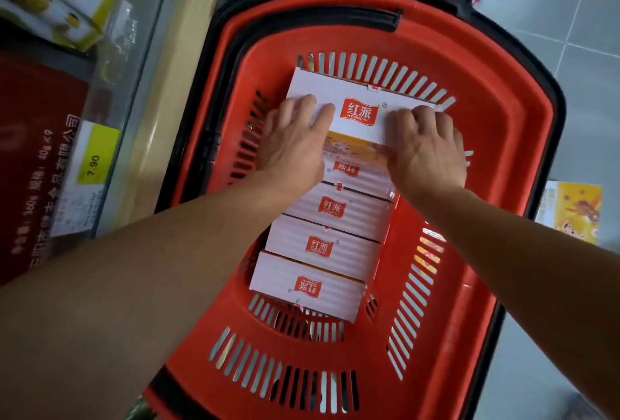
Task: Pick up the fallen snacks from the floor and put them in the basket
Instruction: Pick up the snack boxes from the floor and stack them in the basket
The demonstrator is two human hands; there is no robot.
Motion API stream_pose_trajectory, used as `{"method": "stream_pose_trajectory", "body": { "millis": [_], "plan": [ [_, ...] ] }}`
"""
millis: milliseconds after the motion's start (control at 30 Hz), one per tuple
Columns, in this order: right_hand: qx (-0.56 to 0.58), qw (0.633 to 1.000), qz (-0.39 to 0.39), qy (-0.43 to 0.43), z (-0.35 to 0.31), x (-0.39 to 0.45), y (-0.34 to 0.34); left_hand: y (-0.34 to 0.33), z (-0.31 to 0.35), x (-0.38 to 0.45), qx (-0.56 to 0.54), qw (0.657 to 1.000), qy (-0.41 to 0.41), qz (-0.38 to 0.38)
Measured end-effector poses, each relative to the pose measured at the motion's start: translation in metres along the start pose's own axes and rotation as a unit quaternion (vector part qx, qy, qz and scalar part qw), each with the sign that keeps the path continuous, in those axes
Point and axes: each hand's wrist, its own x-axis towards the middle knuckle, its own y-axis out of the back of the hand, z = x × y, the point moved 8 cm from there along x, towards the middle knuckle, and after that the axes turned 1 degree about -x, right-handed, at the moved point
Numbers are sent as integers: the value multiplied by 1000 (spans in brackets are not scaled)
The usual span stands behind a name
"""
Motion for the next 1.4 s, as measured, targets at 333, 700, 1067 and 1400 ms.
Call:
{"method": "stream_pose_trajectory", "body": {
  "millis": [333,700,1067,1400],
  "plan": [
    [40,985,-169,-9,-3,-28,9,7,11,-14,-41,992,22,-114],
    [108,984,-123,-75,6,-147,110,100,75,-83,-126,984,-36,-118],
    [106,944,-182,-255,129,-334,119,135,201,-141,-182,969,-107,-125],
    [134,939,-202,-245,221,-360,86,107,320,-149,-170,970,-131,-114]
  ]
}}
